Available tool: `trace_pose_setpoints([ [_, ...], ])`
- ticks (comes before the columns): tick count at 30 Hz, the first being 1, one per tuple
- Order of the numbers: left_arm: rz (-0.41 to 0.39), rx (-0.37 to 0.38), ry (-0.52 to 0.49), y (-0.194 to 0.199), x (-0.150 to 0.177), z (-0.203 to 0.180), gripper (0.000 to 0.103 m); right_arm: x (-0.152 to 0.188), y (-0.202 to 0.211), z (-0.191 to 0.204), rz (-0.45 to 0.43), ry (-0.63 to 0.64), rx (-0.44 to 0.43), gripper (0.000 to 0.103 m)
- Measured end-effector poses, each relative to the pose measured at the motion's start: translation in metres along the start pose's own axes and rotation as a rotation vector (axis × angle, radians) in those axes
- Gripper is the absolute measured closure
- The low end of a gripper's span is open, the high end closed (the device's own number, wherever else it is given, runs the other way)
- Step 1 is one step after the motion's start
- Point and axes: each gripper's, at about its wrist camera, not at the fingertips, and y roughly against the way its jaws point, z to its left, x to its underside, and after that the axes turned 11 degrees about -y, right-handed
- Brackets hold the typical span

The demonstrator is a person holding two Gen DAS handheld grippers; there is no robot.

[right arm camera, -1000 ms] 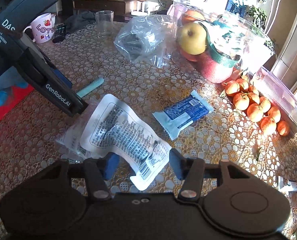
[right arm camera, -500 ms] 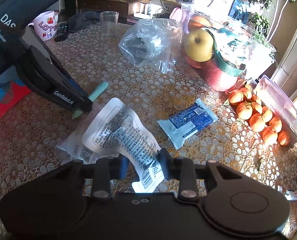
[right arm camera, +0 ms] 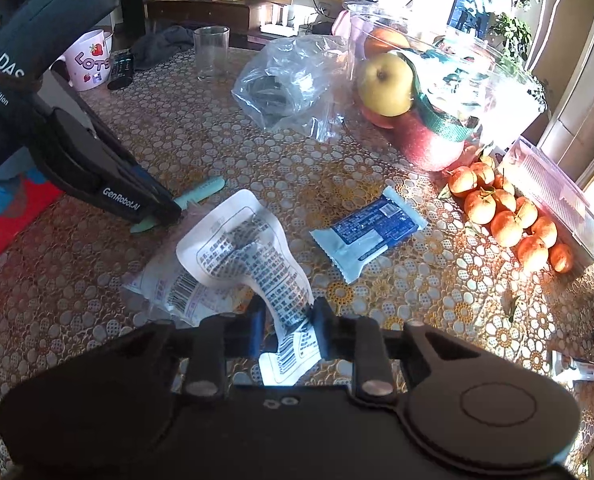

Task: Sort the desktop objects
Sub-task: 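Close the left tool on the green pen while the right tool grasps the white packet, then carry the green pen with the left tool while the right tool carries the packet over the box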

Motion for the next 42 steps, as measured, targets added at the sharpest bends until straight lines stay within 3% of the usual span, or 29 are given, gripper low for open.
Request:
trace_pose_setpoints([
  [21,-0.011,0.043,0.024,0.054,0.039,-0.011,0.094,0.033,0.053,0.007,0.027,-0.069,0.02,0.079],
  [30,-0.016,0.071,0.037,0.084,0.065,-0.017,0.094,0.046,0.084,0.027,0.025,-0.076,-0.002,0.079],
  [42,-0.08,0.118,0.07,0.14,0.101,-0.009,0.094,0.05,0.125,0.067,0.009,-0.054,-0.031,0.079],
])
